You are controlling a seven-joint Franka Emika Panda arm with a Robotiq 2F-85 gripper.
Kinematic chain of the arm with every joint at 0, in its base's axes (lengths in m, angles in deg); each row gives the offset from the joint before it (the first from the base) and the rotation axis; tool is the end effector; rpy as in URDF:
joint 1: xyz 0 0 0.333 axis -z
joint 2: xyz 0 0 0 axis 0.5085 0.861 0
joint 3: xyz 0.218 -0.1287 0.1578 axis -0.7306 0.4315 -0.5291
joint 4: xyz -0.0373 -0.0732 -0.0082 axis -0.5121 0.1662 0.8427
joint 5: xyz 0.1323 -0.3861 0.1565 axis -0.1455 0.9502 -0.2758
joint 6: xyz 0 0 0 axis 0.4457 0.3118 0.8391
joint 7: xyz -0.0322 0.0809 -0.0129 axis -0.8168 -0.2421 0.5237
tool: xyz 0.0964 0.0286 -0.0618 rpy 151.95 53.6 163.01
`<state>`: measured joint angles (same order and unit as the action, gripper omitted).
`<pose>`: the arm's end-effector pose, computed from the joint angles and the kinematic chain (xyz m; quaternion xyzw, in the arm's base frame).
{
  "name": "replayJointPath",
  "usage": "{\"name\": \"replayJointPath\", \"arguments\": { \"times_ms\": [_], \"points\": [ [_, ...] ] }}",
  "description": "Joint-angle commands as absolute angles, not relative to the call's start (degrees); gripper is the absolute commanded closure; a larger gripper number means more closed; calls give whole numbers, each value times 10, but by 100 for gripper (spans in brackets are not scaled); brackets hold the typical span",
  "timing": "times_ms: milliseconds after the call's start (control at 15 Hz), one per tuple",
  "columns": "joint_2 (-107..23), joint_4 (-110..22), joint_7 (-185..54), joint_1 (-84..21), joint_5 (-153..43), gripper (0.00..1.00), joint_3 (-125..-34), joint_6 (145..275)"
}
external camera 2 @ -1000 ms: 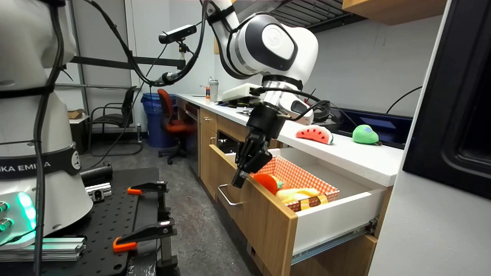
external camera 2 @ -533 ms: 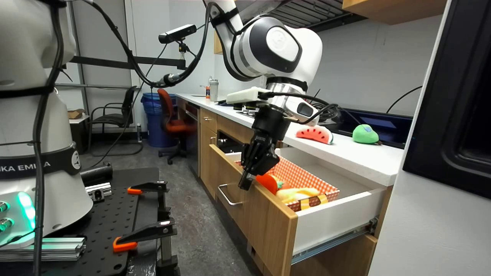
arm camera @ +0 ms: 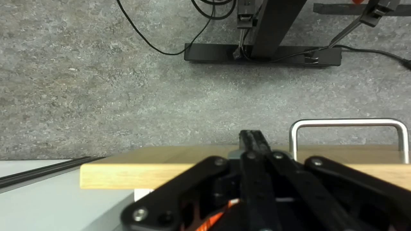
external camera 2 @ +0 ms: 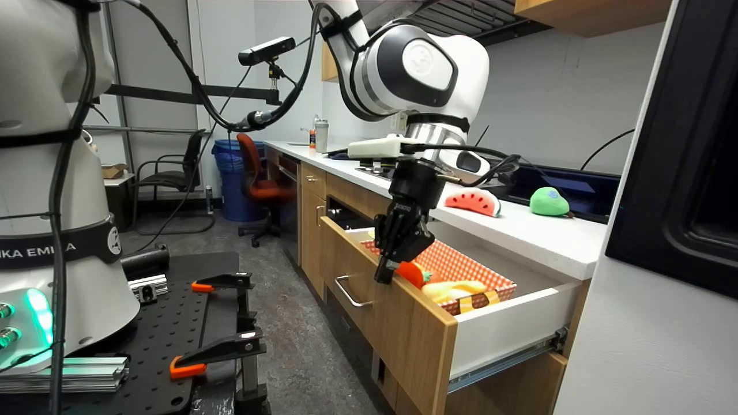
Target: Open the drawer on the right, remove the watermelon and green pear from the drawer and place them on the countertop, close the drawer
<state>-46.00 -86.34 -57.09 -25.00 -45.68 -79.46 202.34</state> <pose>0.4820 -0.0902 0.1528 0.9816 0.0307 -0.1790 0.0596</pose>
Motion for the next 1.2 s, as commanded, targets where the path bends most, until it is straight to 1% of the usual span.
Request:
{"name": "replayJointPath", "arguments": {
  "times_ms": [0,667,1133],
  "points": [
    [-447,-845,-544,-245,-488,100,-793,2045],
    [-423,-816,-555,-257,-479,100,-799,2114],
    [-380,-770,-565,-275,-467,100,-804,2169]
  ]
}}
